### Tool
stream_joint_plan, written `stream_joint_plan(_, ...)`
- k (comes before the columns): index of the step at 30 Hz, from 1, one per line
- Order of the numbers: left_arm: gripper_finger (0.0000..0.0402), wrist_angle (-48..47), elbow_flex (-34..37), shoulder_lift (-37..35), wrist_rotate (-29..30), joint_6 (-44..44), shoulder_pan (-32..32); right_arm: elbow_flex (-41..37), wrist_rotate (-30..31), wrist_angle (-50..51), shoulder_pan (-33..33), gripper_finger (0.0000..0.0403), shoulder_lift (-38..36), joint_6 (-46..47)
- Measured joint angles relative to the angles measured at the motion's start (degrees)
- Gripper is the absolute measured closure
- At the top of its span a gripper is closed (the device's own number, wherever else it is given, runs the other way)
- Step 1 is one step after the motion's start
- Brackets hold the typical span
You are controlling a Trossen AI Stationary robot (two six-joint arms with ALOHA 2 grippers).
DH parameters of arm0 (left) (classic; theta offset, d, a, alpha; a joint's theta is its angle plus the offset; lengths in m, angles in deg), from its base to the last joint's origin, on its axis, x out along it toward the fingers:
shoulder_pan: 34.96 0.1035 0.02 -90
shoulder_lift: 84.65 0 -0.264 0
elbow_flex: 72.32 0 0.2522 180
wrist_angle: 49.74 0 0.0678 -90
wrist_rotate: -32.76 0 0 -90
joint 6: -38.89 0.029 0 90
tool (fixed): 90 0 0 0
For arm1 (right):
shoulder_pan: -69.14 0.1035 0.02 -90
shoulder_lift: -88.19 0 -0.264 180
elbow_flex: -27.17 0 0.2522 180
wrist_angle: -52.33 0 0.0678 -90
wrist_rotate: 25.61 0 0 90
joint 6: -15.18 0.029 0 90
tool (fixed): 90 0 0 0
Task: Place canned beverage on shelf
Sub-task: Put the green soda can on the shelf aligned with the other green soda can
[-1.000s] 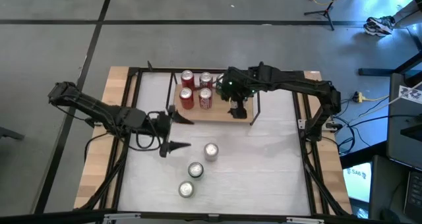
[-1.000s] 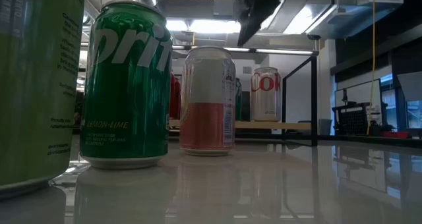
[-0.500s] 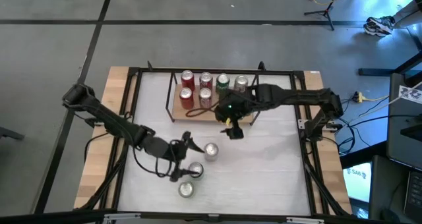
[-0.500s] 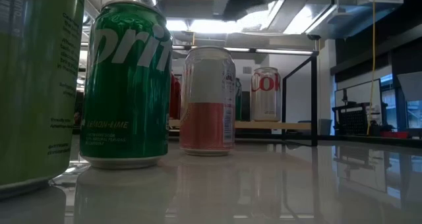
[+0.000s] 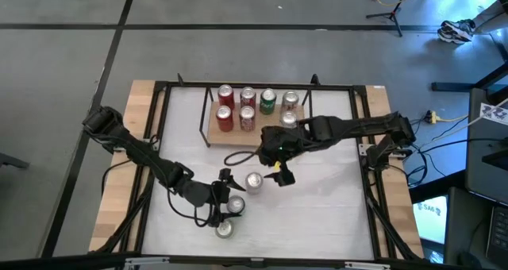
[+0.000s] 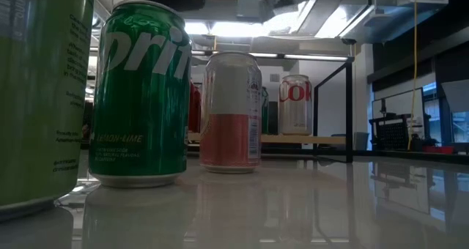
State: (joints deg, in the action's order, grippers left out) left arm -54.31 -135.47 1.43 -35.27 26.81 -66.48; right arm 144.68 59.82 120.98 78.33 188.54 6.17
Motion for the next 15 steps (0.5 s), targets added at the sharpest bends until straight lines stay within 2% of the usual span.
stream_joint_plan(15,0.0023,-6.8,0.0,0.2,-0.2,-5.8,0.0,0.0,0.0,-3.0,3.3,0.001,0.0,0.6)
